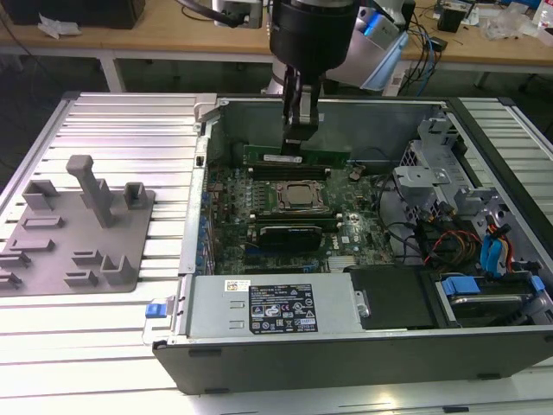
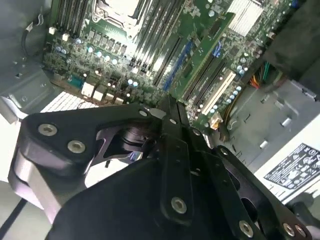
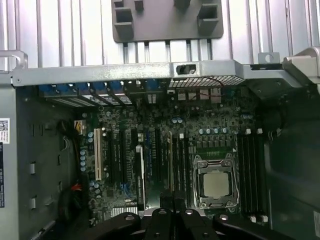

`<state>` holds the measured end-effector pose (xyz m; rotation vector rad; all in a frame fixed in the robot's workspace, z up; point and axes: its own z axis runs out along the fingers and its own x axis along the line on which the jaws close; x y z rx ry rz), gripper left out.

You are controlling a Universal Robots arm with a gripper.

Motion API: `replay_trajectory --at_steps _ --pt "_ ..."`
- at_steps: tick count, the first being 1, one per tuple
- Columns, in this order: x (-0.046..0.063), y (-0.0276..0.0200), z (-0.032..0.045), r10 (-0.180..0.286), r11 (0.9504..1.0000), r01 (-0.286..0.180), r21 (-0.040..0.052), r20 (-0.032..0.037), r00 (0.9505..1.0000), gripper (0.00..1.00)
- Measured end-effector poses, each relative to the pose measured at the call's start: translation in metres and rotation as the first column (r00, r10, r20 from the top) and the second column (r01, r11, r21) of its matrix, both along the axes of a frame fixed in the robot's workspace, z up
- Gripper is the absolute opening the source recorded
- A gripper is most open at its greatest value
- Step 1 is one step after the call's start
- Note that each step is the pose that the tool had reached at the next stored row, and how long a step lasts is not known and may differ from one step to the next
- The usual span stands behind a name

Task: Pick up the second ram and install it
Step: 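Pick up the second ram and move it above second insertion slot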

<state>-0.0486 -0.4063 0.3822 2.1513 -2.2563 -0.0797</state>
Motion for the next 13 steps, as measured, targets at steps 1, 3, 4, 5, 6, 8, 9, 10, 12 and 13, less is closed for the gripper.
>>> replay_trajectory --at_steps 1,3,4,5,6,8,9,10,12,13 --pt "0.003 0.0027 -0.0024 0.005 1.0000 -0.005 -0.0001 -0.0001 1.0000 0.09" --pt "0.005 0.0081 -0.0082 0.025 0.9997 -0.025 -0.0001 0.0047 0.9997 0.09" --pt "0.005 0.0085 -0.0091 0.039 0.9992 -0.039 -0.0003 0.0127 0.9991 0.09" --pt "0.005 0.0085 -0.0092 0.043 0.9991 -0.043 -0.0005 0.0137 0.9990 0.09" --pt "0.005 0.0086 -0.0092 0.044 0.9990 -0.044 -0.0006 0.0138 0.9990 0.09" --pt "0.005 0.0086 -0.0124 0.045 0.9990 -0.045 0.0016 0.0177 0.9988 0.09" --pt "0.005 0.0087 -0.0153 0.046 0.9990 -0.046 0.0015 0.0180 0.9988 0.09" --pt "0.005 0.0087 -0.0187 0.046 0.9989 -0.046 0.0017 0.0181 0.9988 0.09" --pt "0.005 0.0087 -0.0267 0.046 0.9989 -0.046 0.0015 0.0180 0.9988 0.09" --pt "0.005 0.0087 -0.0298 0.046 0.9989 -0.046 0.0016 0.0180 0.9988 0.09"
